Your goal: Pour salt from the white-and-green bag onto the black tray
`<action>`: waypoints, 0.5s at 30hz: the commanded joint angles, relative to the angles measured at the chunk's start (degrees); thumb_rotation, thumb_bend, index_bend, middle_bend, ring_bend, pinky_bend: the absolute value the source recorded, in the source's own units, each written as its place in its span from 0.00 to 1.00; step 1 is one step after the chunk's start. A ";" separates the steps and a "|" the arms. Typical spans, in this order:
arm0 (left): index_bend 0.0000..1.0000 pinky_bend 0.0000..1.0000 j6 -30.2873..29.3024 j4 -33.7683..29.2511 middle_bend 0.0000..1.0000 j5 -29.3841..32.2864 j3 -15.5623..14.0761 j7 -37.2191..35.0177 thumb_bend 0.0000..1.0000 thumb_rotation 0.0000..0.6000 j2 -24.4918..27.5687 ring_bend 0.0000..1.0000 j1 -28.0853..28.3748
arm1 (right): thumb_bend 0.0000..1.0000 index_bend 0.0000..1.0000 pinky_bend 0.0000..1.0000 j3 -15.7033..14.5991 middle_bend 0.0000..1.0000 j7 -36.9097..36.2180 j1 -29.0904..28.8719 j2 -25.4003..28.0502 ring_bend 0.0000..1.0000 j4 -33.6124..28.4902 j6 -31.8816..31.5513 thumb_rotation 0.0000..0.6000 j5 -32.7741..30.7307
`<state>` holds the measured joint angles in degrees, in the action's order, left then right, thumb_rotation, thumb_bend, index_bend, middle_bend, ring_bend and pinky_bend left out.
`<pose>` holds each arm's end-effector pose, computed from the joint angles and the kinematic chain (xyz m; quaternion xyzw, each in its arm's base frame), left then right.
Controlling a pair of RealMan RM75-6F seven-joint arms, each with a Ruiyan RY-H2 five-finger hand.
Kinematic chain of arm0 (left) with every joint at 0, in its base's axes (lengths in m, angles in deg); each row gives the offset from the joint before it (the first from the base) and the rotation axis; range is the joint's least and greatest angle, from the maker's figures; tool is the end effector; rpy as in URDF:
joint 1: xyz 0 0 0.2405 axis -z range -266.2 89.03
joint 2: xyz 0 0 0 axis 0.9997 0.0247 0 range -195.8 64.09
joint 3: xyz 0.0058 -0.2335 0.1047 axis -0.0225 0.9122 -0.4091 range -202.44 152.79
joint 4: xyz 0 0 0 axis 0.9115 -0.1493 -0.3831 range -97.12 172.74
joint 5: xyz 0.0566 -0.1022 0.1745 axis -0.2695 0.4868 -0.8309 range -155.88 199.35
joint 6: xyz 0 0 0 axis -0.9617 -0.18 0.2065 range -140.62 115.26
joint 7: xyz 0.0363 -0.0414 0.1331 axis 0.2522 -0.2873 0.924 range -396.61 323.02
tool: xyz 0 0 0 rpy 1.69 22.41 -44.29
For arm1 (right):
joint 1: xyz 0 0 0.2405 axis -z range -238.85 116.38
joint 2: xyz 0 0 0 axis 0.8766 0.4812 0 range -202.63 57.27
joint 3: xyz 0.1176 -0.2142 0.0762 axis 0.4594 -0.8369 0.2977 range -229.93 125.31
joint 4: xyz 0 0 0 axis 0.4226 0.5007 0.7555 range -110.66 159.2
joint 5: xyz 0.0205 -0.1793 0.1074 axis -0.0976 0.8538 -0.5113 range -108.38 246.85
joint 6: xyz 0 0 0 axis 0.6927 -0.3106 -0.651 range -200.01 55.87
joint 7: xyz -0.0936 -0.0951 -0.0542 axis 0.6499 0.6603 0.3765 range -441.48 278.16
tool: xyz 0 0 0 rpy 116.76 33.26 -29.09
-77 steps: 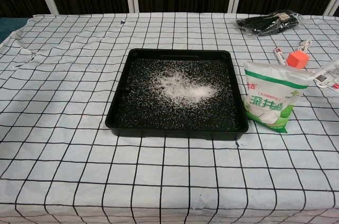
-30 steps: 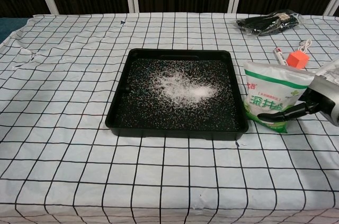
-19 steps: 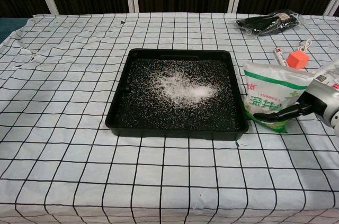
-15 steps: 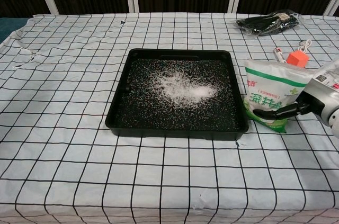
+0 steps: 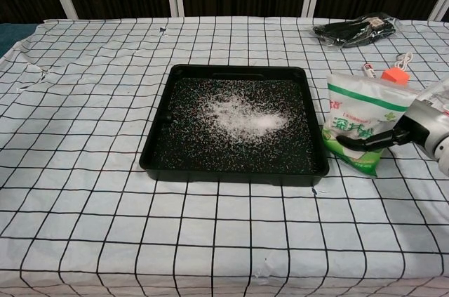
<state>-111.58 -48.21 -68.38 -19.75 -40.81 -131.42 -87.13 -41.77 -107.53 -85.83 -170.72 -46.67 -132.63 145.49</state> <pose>-0.3125 0.1663 0.1933 -0.5512 -0.2985 -0.4627 0.6269 -0.2399 -0.2929 -0.0389 0.5013 -0.6247 0.4986 0.3314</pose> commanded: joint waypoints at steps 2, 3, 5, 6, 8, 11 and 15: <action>0.17 0.14 -0.01 0.03 0.09 0.00 0.05 0.04 0.30 1.00 -0.03 0.03 -0.03 | 0.45 0.51 0.44 0.65 0.45 -0.15 -0.53 1.26 0.56 -0.32 -0.31 1.00 0.58; 0.17 0.14 -0.04 0.04 0.09 -0.01 0.08 0.03 0.30 1.00 -0.02 0.03 -0.05 | 0.45 0.51 0.45 0.81 0.46 -0.10 -0.72 1.89 0.56 -0.60 -0.30 1.00 0.78; 0.17 0.14 -0.06 0.08 0.09 -0.01 0.13 0.03 0.30 1.00 -0.01 0.03 -0.06 | 0.45 0.51 0.46 1.08 0.46 0.23 -1.01 3.24 0.57 -1.26 -0.23 1.00 1.08; 0.17 0.14 -0.06 0.10 0.09 0.00 0.14 0.04 0.30 1.00 -0.02 0.03 -0.07 | 0.45 0.52 0.46 1.19 0.46 0.48 -1.16 3.98 0.57 -1.60 -0.23 1.00 1.31; 0.17 0.14 0.01 0.10 0.09 -0.04 0.15 0.00 0.30 1.00 -0.02 0.03 -0.04 | 0.45 0.52 0.46 1.28 0.46 1.28 -1.60 6.63 0.57 -2.91 0.21 1.00 2.00; 0.17 0.14 0.36 0.20 0.09 -0.27 0.02 -0.12 0.30 1.00 0.10 0.03 0.10 | 0.45 0.52 0.46 1.18 0.46 2.78 -2.40 11.59 0.57 -5.93 1.90 1.00 2.79; 0.18 0.14 1.40 0.08 0.09 0.19 -0.11 -0.72 0.30 1.00 0.65 0.03 0.24 | 0.45 0.52 0.46 1.14 0.46 5.39 -4.22 19.34 0.57 -11.54 6.04 1.00 3.21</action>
<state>-110.46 -48.07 -68.45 -19.85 -41.38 -130.95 -86.92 -40.63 -104.33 -88.49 -156.38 -54.15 -129.75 148.07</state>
